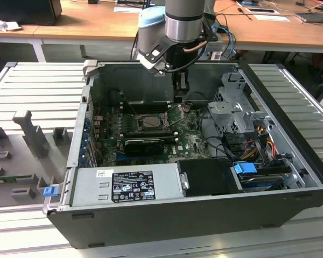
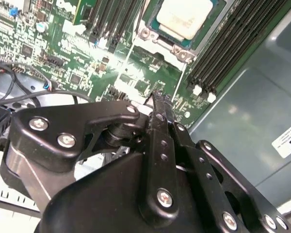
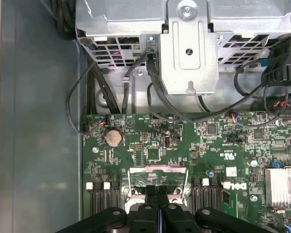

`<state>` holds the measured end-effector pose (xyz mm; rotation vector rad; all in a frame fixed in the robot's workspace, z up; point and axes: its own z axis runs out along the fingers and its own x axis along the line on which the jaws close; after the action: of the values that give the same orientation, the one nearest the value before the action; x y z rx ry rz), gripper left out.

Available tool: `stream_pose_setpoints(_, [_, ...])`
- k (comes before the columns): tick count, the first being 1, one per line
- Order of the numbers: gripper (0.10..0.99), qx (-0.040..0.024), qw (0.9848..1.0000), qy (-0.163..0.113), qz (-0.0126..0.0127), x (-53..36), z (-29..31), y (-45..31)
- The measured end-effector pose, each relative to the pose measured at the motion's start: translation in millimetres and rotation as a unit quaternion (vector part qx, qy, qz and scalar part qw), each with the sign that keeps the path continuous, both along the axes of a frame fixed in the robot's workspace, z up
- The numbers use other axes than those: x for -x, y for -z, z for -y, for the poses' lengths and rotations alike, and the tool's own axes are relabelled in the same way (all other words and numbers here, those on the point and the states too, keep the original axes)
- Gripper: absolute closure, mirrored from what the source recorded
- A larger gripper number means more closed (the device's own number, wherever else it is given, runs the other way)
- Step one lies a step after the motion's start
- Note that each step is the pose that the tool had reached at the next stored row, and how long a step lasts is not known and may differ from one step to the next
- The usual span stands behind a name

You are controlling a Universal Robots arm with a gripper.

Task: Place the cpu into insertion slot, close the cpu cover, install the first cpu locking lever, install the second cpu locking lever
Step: 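Close the cpu cover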

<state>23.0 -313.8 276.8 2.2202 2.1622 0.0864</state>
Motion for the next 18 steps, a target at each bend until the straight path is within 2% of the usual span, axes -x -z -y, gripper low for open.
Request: stream_pose_setpoints(18, [0.98, 0.0, 1.0, 0.0, -0.0001, -14.4, 0.2, 0.5])
